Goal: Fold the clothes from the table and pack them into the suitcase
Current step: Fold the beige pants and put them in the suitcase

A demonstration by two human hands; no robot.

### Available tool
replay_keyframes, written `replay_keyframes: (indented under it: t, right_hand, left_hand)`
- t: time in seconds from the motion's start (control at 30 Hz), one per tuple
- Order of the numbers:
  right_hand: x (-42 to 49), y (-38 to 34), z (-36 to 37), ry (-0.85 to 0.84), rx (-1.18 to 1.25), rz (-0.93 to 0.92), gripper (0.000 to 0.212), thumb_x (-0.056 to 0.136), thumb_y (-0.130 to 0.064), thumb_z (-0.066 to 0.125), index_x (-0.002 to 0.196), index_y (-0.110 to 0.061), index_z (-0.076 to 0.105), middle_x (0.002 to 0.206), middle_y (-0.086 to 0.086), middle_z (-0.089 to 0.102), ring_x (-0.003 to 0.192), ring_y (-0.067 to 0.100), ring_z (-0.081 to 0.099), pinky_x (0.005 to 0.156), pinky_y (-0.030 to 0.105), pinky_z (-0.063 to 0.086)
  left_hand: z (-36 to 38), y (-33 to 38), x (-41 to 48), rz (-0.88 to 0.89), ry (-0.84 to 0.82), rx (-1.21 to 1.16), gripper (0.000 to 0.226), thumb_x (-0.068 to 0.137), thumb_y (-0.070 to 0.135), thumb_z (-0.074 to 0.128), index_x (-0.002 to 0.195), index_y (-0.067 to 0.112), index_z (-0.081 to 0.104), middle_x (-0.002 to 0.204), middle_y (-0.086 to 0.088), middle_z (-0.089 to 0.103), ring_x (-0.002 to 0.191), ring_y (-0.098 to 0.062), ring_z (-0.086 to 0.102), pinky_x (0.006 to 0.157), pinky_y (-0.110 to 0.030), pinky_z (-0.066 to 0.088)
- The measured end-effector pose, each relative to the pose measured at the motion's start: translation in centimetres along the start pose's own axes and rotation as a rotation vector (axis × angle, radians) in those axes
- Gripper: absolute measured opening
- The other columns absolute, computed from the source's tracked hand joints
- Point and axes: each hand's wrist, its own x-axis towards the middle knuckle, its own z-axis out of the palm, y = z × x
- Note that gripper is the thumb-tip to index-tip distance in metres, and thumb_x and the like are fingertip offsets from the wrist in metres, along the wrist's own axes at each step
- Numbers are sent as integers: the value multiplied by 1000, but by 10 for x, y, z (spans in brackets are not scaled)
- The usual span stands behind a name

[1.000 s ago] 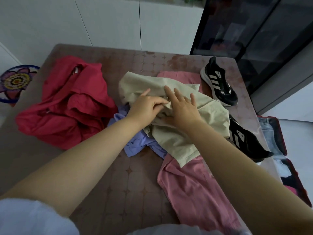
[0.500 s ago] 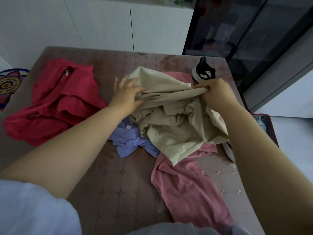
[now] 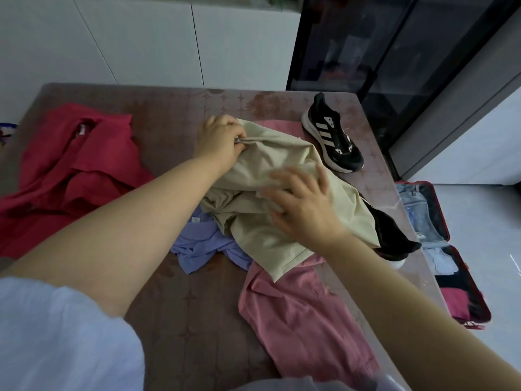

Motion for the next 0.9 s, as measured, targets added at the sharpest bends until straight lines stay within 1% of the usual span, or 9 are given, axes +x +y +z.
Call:
replay_keyframes:
  t: [0.1, 0.27, 0.37, 0.43, 0.53, 0.6, 0.67, 0.77, 0.9]
  right_hand:
    - [5, 5, 19, -96, -38, -168, 16, 80, -29, 61, 89, -26, 75, 112, -4, 66, 119, 21, 46, 109, 57, 12]
    - [37, 34, 26, -195, -64, -108, 41, 87, -35, 42, 115, -21, 68, 125, -3, 63, 122, 34, 53, 107, 55, 7]
    - [51, 44, 31, -158, -44, -93, 37, 88, -33, 44, 113, -22, 69, 124, -2, 64, 122, 36, 52, 107, 51, 5]
    - [52, 46, 34, -69, -20, -112, 30, 88, -29, 48, 103, -22, 73, 117, -2, 68, 119, 31, 53, 108, 46, 7]
    - [50, 47, 39, 51, 32, -133, 21, 84, -24, 55, 78, -21, 75, 106, -1, 71, 110, 22, 46, 109, 41, 8]
    - [47, 47, 41, 69, 61, -132, 21, 81, -23, 58, 68, -22, 73, 102, 1, 71, 106, 21, 46, 107, 41, 12]
    - [43, 48, 43, 73, 81, -141, 19, 81, -24, 60, 70, -25, 75, 101, 1, 71, 106, 21, 47, 105, 47, 19]
    - [40, 49, 45, 36, 98, -142, 14, 81, -31, 63, 81, -28, 77, 106, 0, 69, 108, 21, 48, 104, 53, 22]
    - [37, 51, 45, -49, 124, -130, 30, 76, -50, 64, 91, -27, 77, 116, 1, 66, 114, 23, 44, 106, 55, 18]
  left_hand:
    - [6, -5, -7, -10, -36, 15, 18, 87, 25, 63, 102, 16, 68, 124, -1, 54, 117, -29, 39, 95, -30, 23]
    - [1, -25, -37, 129, 66, -33, 33, 89, 24, 58, 122, 15, 61, 124, -9, 56, 111, -34, 47, 94, -33, 25]
    - [4, -35, -61, 370, 151, -48, 21, 89, 29, 56, 103, 16, 67, 110, -7, 60, 98, -30, 52, 96, -36, 28]
    - [13, -41, -77, 470, 157, -53, 27, 92, 35, 51, 88, 18, 72, 111, -2, 54, 99, -27, 48, 100, -40, 27]
    - [24, -52, -90, 449, 108, -51, 48, 98, 43, 36, 84, 19, 75, 121, -2, 46, 107, -29, 41, 106, -46, 20]
    - [29, -59, -92, 399, 91, 2, 47, 97, 46, 38, 93, 18, 75, 126, -6, 48, 112, -31, 38, 108, -50, 18]
    - [30, -63, -92, 346, 36, 60, 43, 89, 47, 46, 102, 16, 73, 128, -12, 53, 116, -32, 35, 107, -56, 19]
    - [30, -66, -90, 320, -55, 57, 58, 80, 57, 49, 113, 13, 68, 131, -16, 53, 120, -29, 33, 105, -59, 16]
    - [31, -70, -86, 326, -83, 23, 69, 72, 61, 54, 124, 15, 55, 132, -12, 49, 121, -28, 37, 106, -60, 12]
